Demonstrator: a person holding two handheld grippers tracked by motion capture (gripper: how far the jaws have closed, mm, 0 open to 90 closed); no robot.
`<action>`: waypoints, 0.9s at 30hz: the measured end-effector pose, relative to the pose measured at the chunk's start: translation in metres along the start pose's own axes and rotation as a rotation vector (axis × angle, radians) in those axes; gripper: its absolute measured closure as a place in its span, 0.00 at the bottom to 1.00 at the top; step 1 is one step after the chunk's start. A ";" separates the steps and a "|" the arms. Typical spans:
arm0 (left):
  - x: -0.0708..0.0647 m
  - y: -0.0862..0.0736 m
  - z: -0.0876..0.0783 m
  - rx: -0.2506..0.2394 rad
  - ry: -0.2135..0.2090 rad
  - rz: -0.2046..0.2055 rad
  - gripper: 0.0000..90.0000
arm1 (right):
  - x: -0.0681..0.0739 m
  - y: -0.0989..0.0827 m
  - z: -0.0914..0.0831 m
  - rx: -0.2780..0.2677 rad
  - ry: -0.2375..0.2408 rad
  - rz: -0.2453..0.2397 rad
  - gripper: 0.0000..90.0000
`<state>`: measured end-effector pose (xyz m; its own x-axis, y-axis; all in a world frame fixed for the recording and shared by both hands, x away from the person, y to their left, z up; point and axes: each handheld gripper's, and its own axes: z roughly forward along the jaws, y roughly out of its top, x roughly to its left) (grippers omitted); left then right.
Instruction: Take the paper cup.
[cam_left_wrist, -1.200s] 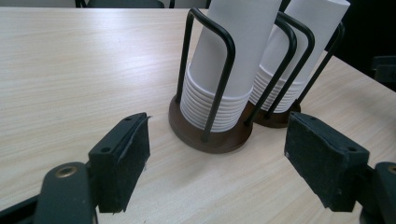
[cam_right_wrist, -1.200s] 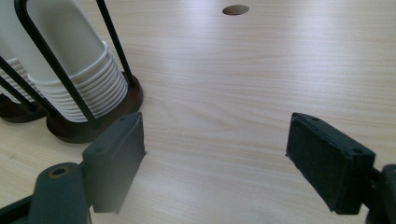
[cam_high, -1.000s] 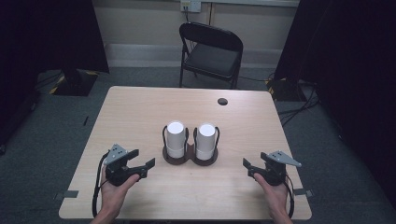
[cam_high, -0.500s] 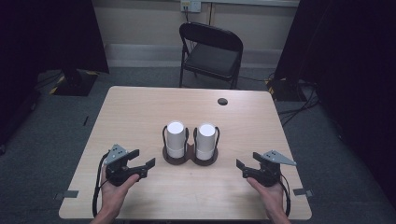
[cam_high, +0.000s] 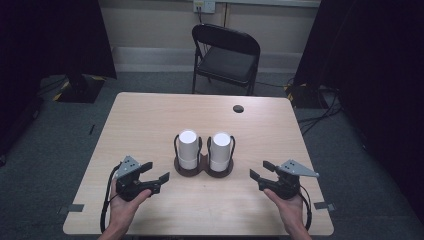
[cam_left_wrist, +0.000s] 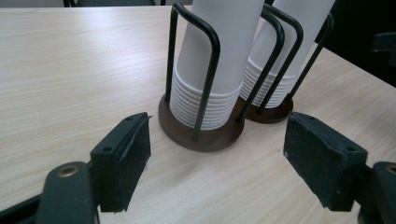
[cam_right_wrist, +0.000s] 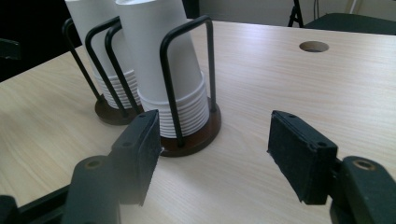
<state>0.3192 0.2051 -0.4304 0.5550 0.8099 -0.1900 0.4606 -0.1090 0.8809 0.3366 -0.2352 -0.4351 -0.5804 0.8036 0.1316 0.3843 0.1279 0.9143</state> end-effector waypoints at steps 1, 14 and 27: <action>0.000 0.000 0.000 0.000 0.000 0.000 0.25 | 0.001 0.001 0.001 -0.001 0.005 0.000 0.39; 0.002 -0.001 -0.001 0.000 0.008 -0.011 0.25 | 0.007 0.025 0.002 -0.011 0.035 -0.031 0.43; 0.002 0.000 -0.002 -0.007 0.006 -0.008 0.26 | 0.021 0.055 0.017 -0.042 0.096 -0.052 0.35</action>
<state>0.3185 0.2078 -0.4301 0.5470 0.8142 -0.1945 0.4599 -0.0981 0.8825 0.3578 -0.2016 -0.3889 -0.6655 0.7371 0.1172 0.3221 0.1420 0.9360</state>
